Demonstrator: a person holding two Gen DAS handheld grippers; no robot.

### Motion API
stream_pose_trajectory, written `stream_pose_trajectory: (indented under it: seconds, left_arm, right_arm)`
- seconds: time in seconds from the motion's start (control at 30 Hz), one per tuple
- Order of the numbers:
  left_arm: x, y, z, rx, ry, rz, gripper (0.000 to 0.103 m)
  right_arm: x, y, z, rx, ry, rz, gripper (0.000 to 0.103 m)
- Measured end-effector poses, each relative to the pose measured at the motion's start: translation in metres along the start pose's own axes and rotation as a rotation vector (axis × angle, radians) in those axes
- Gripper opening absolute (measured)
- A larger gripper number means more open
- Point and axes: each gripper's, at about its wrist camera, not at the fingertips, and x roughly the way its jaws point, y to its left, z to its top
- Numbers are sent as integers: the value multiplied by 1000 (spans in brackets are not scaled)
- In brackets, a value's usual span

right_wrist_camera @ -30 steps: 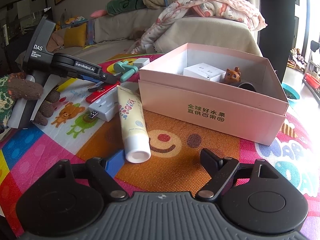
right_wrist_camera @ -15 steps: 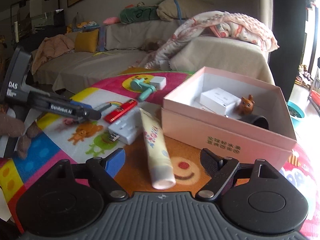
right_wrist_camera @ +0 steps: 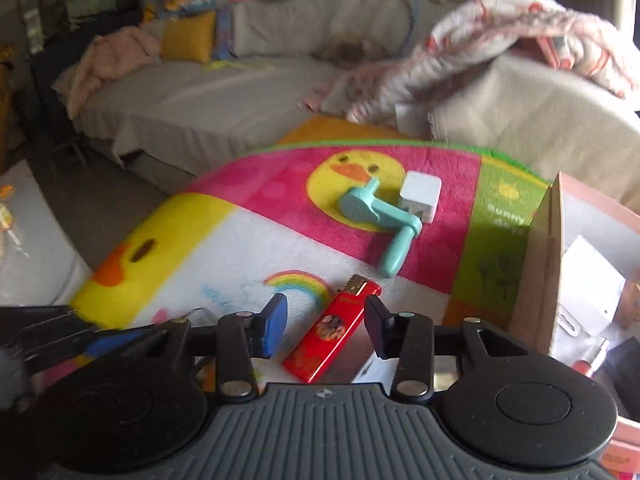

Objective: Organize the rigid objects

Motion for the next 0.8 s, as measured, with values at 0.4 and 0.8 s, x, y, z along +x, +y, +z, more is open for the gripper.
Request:
stream_pose_trajectory:
  seconds: [0.4,0.8]
  left_arm:
    - [-18,-9,-15,8,-19,-112,44]
    - [-65,-115,-23,185,111,-526,43]
  right_arm:
    - [-68,2,-28,-41,-35,110,22]
    - [-228,-78,-159,72,-132,-48,22]
